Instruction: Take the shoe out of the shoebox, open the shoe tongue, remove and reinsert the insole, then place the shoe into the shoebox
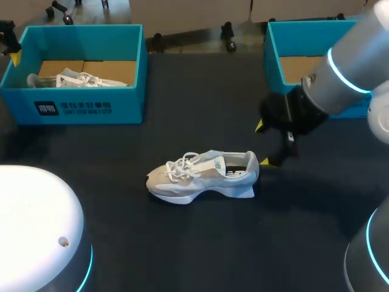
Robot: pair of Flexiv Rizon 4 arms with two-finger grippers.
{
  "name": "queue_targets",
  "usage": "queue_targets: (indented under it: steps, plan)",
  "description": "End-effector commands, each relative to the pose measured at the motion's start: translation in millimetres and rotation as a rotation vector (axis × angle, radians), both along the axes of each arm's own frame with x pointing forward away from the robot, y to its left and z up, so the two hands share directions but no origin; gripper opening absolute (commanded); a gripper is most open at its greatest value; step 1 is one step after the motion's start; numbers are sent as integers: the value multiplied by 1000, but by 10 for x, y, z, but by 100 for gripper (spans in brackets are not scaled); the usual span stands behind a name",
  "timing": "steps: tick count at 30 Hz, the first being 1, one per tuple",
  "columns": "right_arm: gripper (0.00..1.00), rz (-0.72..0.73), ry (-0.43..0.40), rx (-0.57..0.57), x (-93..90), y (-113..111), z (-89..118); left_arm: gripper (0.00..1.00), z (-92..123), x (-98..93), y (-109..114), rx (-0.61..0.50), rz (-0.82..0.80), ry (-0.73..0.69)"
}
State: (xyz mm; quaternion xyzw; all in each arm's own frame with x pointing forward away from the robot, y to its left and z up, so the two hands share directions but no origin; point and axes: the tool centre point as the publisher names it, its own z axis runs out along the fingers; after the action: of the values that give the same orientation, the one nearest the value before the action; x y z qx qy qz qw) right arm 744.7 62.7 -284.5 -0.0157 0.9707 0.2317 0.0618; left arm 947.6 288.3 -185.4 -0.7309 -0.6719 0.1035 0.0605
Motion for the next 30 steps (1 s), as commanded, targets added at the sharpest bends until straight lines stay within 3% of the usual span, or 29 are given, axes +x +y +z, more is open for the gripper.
queue_targets:
  steps: [1, 16, 30]
  plan:
    - [100, 27, -8, 109, -75, -82, -91, 100, 5, -3, -1, 2, 0, -1]
    - [100, 0, -39, 226, -6, -342, -459, 100, 5, -3, -1, 2, 0, -1]
    - [100, 1, -12, 294, 127, -289, -787, 100, 5, -3, -1, 2, 0, -1]
